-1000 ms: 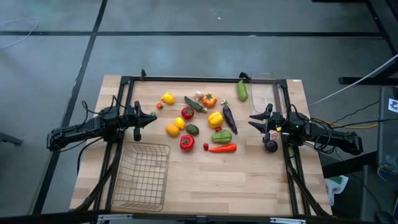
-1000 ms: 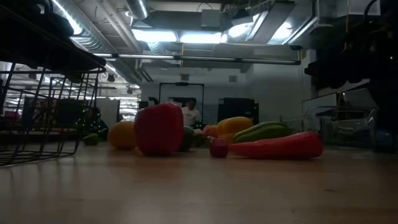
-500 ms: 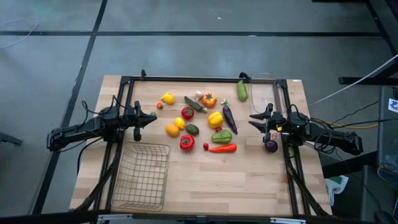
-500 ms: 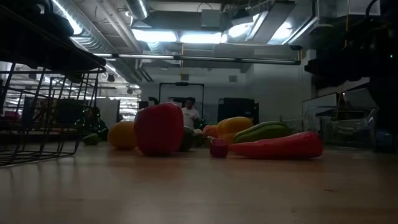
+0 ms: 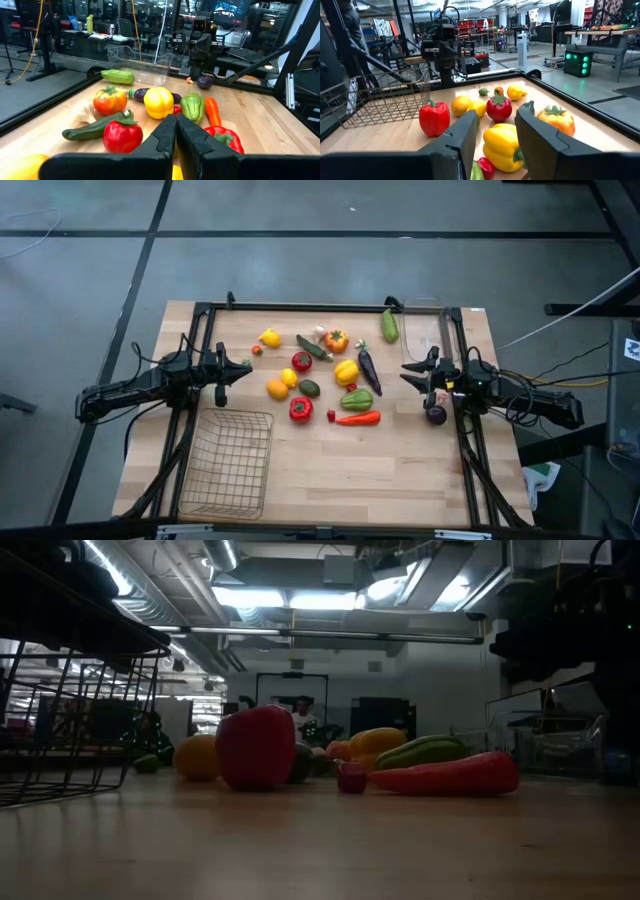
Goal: Sort produce into baskets
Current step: Put the purple onion into the transparent bin
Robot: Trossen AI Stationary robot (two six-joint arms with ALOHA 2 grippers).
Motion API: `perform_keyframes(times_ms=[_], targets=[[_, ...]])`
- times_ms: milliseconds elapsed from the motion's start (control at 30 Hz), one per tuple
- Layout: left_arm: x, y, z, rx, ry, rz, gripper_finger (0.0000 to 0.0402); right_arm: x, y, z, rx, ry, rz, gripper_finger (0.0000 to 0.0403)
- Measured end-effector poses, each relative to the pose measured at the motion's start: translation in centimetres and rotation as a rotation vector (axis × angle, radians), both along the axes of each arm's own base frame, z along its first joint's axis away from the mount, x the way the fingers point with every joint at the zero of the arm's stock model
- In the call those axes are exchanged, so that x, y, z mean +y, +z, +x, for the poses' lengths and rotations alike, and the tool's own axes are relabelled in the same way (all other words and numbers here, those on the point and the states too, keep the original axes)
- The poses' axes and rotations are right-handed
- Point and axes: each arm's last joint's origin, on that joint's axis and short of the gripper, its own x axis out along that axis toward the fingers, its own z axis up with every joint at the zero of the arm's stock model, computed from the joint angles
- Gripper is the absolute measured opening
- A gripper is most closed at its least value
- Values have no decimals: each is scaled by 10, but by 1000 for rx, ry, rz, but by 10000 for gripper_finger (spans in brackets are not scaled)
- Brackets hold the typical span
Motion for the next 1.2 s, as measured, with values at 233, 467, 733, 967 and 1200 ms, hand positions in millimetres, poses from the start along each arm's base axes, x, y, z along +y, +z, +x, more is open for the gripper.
perform_keyframes(times_ms=[233, 467, 733, 967, 1200], targets=[[0, 0, 0, -1, 0, 0, 11, 0, 0, 0, -9, 2, 48, 157], [0, 0, 0, 0, 0, 0, 11, -1, -4, 0, 24, -24, 115, 258], [0, 0, 0, 0, -1, 0, 11, 1, 2, -2, 44, 36, 125, 341], [0, 0, 0, 0, 0, 0, 11, 3, 35, -11, 127, 35, 138, 343], [0, 0, 0, -1, 0, 0, 11, 5, 74, -17, 292, 33, 170, 331]])
